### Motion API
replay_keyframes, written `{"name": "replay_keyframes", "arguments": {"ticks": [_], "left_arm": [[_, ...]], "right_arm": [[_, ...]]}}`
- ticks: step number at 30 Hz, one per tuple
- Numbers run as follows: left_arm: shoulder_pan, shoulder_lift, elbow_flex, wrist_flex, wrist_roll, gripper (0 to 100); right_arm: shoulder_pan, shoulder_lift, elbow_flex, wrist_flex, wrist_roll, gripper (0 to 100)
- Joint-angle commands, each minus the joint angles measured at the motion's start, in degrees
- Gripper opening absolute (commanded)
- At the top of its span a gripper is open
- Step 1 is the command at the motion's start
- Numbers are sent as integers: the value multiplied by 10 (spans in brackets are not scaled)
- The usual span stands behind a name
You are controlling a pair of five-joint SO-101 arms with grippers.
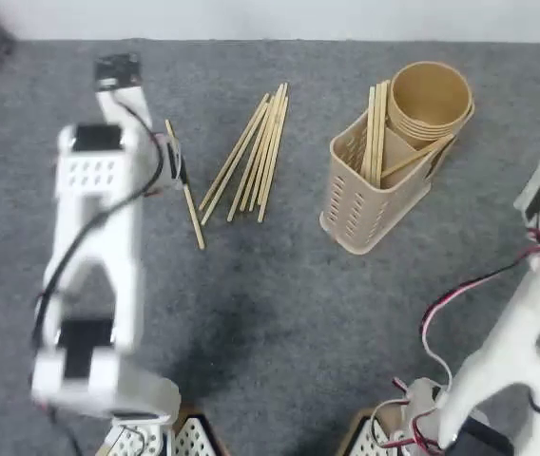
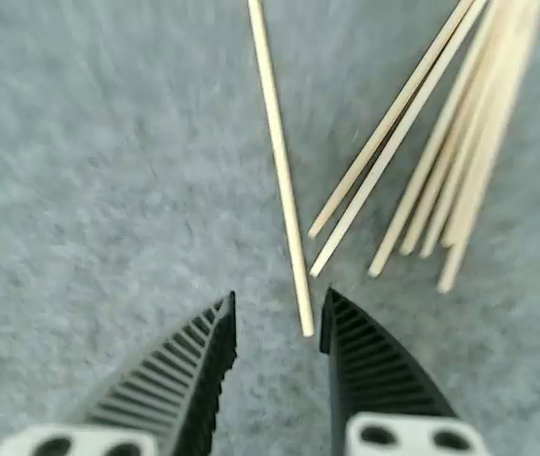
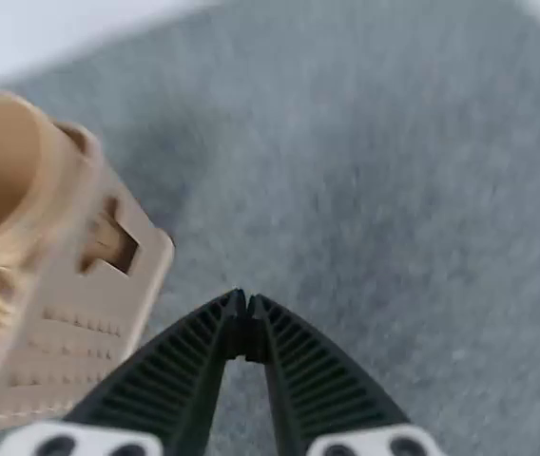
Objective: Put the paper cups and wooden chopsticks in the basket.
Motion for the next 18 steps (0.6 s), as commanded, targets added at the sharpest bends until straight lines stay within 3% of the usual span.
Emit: {"name": "replay_keyframes", "arguments": {"ticks": [1, 8, 14, 18], "left_arm": [[2, 227, -196, 52, 10, 152], [4, 455, -465, 74, 57, 152], [6, 604, -669, 139, 72, 152], [4, 695, -765, 166, 75, 151]], "right_arm": [[15, -15, 155, -123, -12, 9], [4, -15, 383, -328, -46, 9], [-76, -15, 433, -375, -45, 9], [-90, -15, 445, -395, -44, 9]]}}
